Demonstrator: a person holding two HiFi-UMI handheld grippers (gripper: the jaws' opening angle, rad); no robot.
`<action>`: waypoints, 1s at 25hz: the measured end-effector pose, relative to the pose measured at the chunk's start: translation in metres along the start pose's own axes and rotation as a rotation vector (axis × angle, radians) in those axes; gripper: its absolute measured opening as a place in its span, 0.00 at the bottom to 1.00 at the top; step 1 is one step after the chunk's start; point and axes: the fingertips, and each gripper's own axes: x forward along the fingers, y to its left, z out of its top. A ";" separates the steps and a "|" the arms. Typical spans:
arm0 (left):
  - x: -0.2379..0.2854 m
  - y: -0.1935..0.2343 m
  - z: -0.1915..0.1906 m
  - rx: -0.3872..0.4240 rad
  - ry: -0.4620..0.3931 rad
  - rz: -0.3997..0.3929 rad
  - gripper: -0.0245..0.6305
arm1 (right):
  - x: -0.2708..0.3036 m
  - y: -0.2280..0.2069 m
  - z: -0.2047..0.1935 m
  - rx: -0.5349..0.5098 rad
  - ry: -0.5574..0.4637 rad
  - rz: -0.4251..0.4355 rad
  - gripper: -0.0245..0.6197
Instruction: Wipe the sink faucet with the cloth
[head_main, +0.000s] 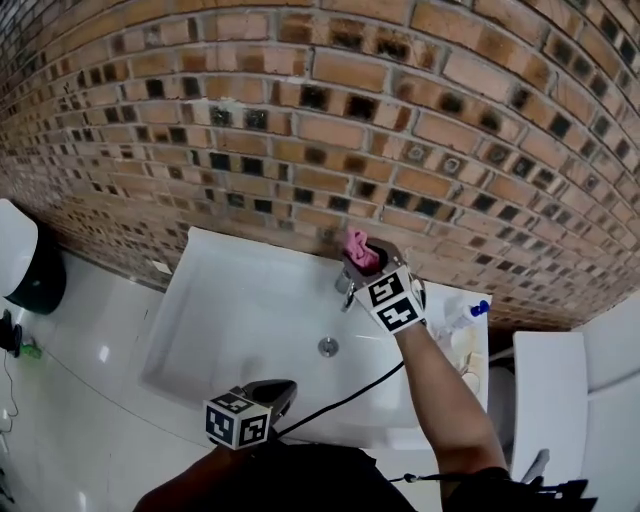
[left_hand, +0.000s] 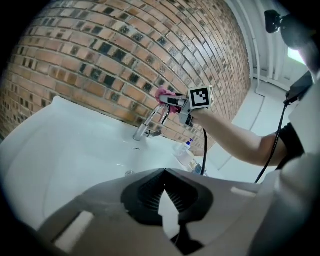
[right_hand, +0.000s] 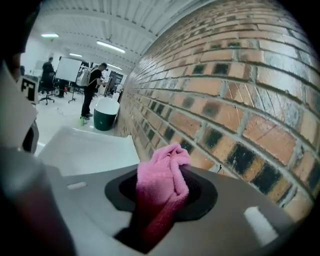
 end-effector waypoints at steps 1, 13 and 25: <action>-0.001 0.000 -0.001 0.004 0.006 -0.014 0.04 | -0.002 0.002 0.001 -0.023 -0.008 -0.021 0.24; -0.020 0.011 -0.013 0.049 0.059 -0.112 0.04 | -0.022 0.050 0.000 -0.356 -0.005 -0.213 0.24; -0.049 0.023 -0.015 0.116 0.083 -0.141 0.04 | -0.027 0.106 -0.027 -0.465 0.072 -0.200 0.24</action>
